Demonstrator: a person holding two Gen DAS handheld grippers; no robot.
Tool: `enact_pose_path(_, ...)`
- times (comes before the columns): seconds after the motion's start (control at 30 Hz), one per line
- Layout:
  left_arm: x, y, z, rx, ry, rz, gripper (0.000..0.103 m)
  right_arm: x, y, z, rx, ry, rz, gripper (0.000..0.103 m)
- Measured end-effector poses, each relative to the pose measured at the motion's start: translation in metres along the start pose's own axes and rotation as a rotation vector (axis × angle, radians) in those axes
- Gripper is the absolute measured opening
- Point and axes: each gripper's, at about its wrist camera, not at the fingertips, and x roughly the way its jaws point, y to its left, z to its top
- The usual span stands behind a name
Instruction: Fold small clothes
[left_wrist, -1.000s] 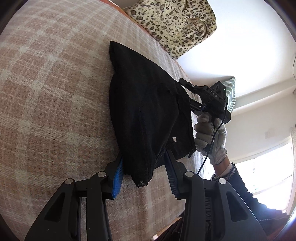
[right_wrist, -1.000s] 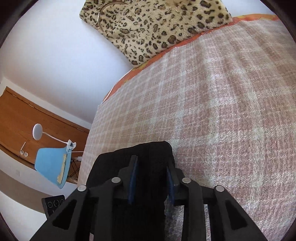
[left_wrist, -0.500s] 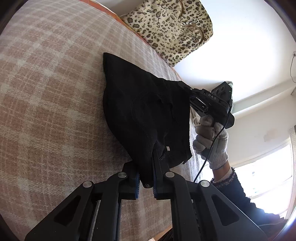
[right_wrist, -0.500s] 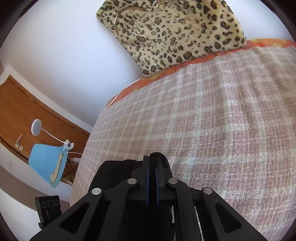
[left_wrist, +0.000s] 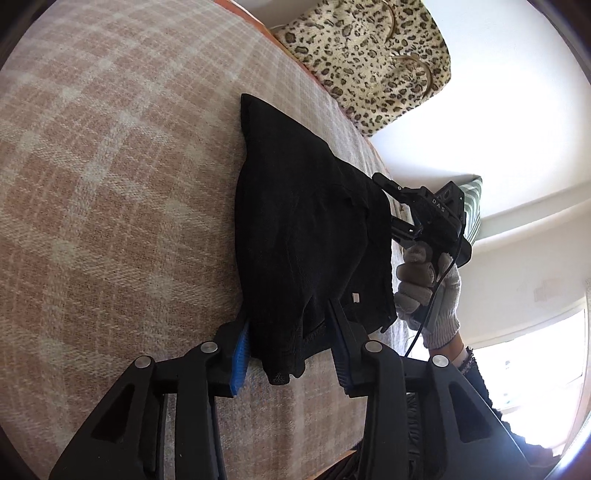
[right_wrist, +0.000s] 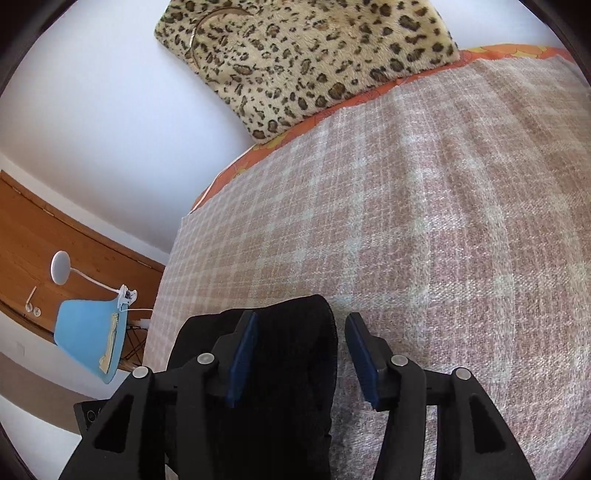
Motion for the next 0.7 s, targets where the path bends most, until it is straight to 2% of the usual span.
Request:
enact_pose_path(0.1,0.010,-0.001,0.005,-0.011,-0.004,-0.030,0.036,0.001,-0.008,0.000,0.040,-0.010,0.055,0.052)
enact_pose_path(0.17,0.017,-0.005,0.007,0.007,0.006,-0.032,0.031,0.005,-0.004,0.000,0.030,-0.002,0.065,0.052)
enact_pose_path(0.2,0.020,-0.009,0.007,0.027,0.009,-0.019,0.025,0.007,0.000,0.000,0.021,0.001,0.068,0.050)
enact_pose_path(0.23,0.024,-0.013,0.006,0.048,0.021,0.005,0.012,0.011,0.004,-0.001,0.011,0.015,0.072,0.046)
enact_pose_path(0.27,0.026,-0.014,0.004,0.060,0.026,0.023,0.008,0.016,0.008,-0.002,-0.002,0.033,0.068,0.035)
enact_pose_path(0.3,0.026,-0.014,0.003,0.062,0.022,0.030,0.008,0.021,0.013,-0.004,-0.019,0.048,0.049,0.026)
enact_pose_path(0.4,0.021,-0.017,0.001,0.073,0.002,0.049,0.008,0.023,0.024,-0.007,-0.072,0.034,-0.003,0.009)
enact_pose_path(0.53,0.009,-0.031,-0.002,0.123,-0.035,0.055,0.007,0.005,0.049,-0.006,-0.195,-0.031,-0.071,0.006)
enact_pose_path(0.7,0.004,-0.053,-0.006,0.187,-0.058,0.051,0.007,-0.019,0.081,-0.010,-0.310,-0.071,-0.106,0.005)
